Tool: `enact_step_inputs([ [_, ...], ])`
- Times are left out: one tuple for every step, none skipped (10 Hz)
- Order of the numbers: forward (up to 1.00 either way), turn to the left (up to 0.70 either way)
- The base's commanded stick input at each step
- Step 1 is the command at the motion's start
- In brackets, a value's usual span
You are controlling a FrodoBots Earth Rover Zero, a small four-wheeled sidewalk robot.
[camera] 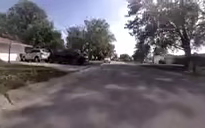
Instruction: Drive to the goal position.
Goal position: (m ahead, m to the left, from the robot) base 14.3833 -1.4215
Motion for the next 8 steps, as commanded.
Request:
enact_step_inputs([
  [1.00,0.00],
  [1.00,0.00],
  [1.00,0.00],
  [1.00,0.00],
  [1.00,0.00],
  [1.00,0.00],
  [1.00,0.00],
  [1.00,-0.01],
])
